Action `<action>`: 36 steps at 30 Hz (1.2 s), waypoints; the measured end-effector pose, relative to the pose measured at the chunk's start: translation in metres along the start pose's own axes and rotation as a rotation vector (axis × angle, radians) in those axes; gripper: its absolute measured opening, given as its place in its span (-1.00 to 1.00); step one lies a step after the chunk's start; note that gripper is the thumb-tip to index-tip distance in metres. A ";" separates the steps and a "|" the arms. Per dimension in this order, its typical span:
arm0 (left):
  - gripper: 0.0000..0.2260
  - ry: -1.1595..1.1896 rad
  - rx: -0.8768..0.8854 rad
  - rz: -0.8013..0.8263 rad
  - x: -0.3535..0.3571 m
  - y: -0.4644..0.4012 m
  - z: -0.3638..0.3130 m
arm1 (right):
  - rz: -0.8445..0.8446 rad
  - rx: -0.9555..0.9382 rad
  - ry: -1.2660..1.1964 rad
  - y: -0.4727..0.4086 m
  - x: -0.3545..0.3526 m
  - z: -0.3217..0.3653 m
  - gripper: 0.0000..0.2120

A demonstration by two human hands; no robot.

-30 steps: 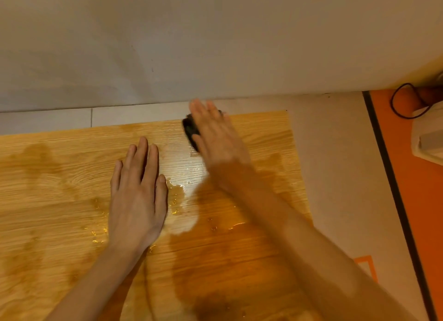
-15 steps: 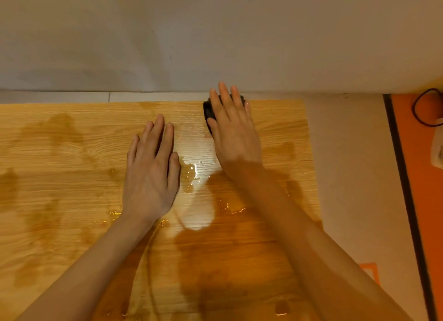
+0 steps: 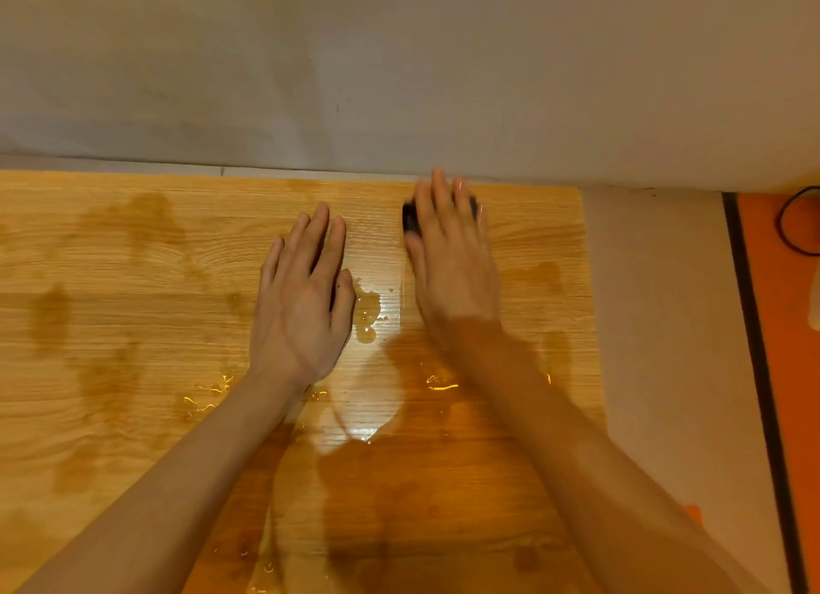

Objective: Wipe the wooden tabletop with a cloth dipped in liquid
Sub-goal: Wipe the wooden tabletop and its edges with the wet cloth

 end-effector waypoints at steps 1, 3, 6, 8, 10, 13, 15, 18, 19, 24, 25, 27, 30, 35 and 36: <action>-0.51 -0.001 0.001 -0.002 0.000 0.001 -0.001 | 0.005 -0.036 0.031 0.032 0.001 0.004 -0.47; -0.51 -0.002 0.000 -0.008 0.000 0.000 -0.001 | 0.052 -0.156 0.037 0.093 0.001 0.012 -0.47; -0.51 0.004 -0.002 -0.008 -0.001 -0.001 -0.001 | 0.128 -0.299 0.036 0.085 -0.005 -0.006 -0.48; -0.51 0.009 -0.009 -0.012 -0.001 -0.002 0.000 | 0.118 -0.176 0.067 0.033 -0.013 -0.024 -0.48; -0.52 0.011 -0.011 -0.019 -0.001 -0.001 0.000 | 0.060 0.005 0.011 -0.015 -0.022 -0.044 -0.51; -0.52 0.016 -0.003 -0.024 -0.001 0.000 0.000 | 0.003 0.094 -0.026 -0.001 -0.018 -0.046 -0.51; -0.52 0.015 -0.005 -0.023 -0.002 0.000 -0.001 | 0.008 0.032 -0.005 0.061 -0.013 -0.033 -0.49; -0.52 0.010 -0.010 -0.025 -0.001 0.001 -0.001 | 0.082 -0.170 0.037 0.132 -0.014 -0.028 -0.48; -0.52 0.009 -0.012 -0.025 -0.001 0.001 0.000 | 0.112 -0.213 0.038 0.124 -0.015 -0.035 -0.48; -0.51 -0.004 -0.010 -0.025 -0.001 -0.002 0.002 | 0.053 0.030 -0.064 -0.006 -0.030 -0.070 -0.51; -0.51 -0.006 -0.007 -0.021 -0.001 -0.002 0.001 | 0.039 0.066 -0.075 -0.012 -0.028 -0.073 -0.51; -0.51 -0.004 -0.004 -0.014 -0.001 -0.002 0.000 | 0.010 0.078 -0.066 0.018 -0.024 -0.072 -0.51; -0.51 0.000 -0.002 -0.014 -0.001 0.000 0.000 | 0.050 0.025 0.000 0.118 -0.023 -0.057 -0.48; -0.51 0.008 0.004 -0.013 -0.002 -0.002 0.001 | 0.047 0.006 -0.034 0.075 -0.027 -0.081 -0.51; -0.51 0.012 0.000 -0.013 -0.002 -0.002 0.001 | 0.033 0.062 -0.076 0.044 -0.030 -0.088 -0.52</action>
Point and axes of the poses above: each hand's wrist, its own y-axis away from the middle knuckle, its own x-axis out of the palm, z = x × y, the point moved 3 cm from there along -y, towards the middle knuckle
